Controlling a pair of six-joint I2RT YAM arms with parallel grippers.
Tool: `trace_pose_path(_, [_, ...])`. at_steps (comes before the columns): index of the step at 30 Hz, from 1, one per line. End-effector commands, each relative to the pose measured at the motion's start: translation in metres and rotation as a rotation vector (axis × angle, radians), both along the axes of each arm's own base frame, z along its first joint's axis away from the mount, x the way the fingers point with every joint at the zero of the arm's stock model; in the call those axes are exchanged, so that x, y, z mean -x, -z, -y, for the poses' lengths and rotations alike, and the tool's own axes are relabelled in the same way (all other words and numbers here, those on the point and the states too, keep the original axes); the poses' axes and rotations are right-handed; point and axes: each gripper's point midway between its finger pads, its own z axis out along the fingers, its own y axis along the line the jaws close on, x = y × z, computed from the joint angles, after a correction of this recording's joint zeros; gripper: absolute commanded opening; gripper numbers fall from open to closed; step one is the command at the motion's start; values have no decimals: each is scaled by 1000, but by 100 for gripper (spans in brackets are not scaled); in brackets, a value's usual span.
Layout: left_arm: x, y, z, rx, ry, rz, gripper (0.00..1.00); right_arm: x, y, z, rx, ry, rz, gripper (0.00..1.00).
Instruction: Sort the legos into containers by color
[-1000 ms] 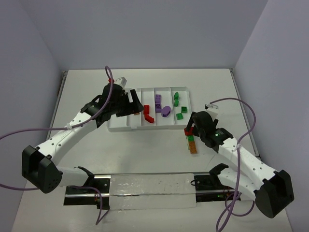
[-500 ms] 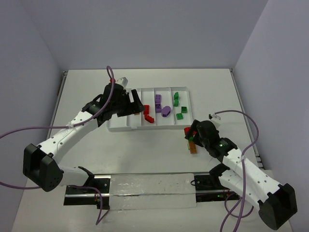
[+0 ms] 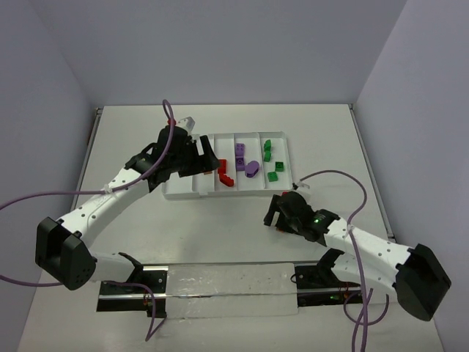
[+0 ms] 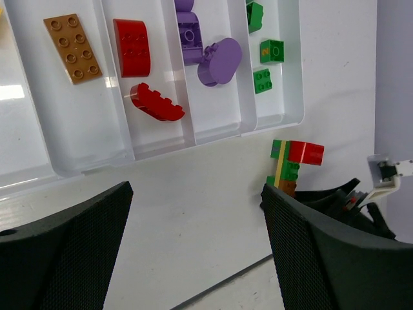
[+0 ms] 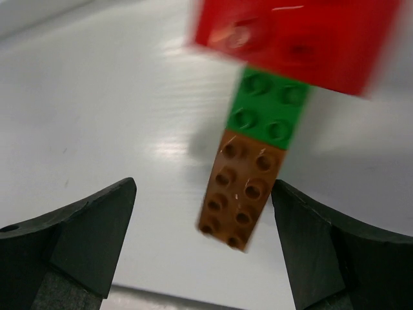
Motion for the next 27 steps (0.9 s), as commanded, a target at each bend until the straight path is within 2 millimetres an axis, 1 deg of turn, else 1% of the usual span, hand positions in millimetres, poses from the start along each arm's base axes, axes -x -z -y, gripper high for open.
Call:
trace_pose_path(1, [-11, -17, 10, 40, 21, 45, 89, -12, -47, -77, -177, -174, 112, 92])
trace_pose_path(2, [-11, -15, 9, 32, 20, 40, 89, -11, -53, -90, -188, -216, 114, 92])
trace_pose_path(4, [-11, -13, 8, 22, 14, 35, 89, -11, -59, -101, -173, -256, 115, 92])
trace_pose_path(6, [-11, -12, 4, 12, -1, 40, 89, -13, -62, -96, -126, -254, 119, 92])
trace_pose_path(7, [-11, -12, 2, 9, -8, 43, 89, -16, -69, -94, -111, -247, 137, 92])
trace_pose_path(9, [-11, -12, -3, 1, -24, 50, 89, -18, -78, -85, -86, -236, 165, 92])
trace_pose_path(10, [-11, -14, -4, 0, -31, 56, 89, -16, -78, -76, -51, -236, 165, 92])
trace_pose_path(11, [-12, -13, -7, -9, -43, 57, 89, -21, -92, -67, -39, -202, 212, 92])
trace_pose_path(12, [-12, -13, -8, -10, -46, 56, 89, -19, -92, -55, 7, -191, 211, 92])
trace_pose_path(13, [-12, -13, -8, -10, -46, 54, 89, -20, -97, -46, 28, -168, 227, 92])
trace_pose_path(15, [-13, -13, -9, -3, -50, 56, 89, -31, -102, -12, 128, -49, 263, 92])
trace_pose_path(17, [-12, -14, -7, 7, -43, 57, 89, -37, -99, 8, 181, 17, 257, 93])
trace_pose_path(20, [-12, -15, -5, 11, -36, 55, 89, -44, -86, 38, 265, 110, 217, 97])
trace_pose_path(22, [-11, -15, -5, 9, -30, 56, 89, -46, -77, 47, 292, 130, 193, 99])
trace_pose_path(24, [-9, -13, -6, 4, -24, 47, 89, -51, -70, 51, 314, 119, 166, 100])
trace_pose_path(27, [-8, -11, -7, 3, -26, 47, 89, -57, -67, 49, 330, 106, 155, 99])
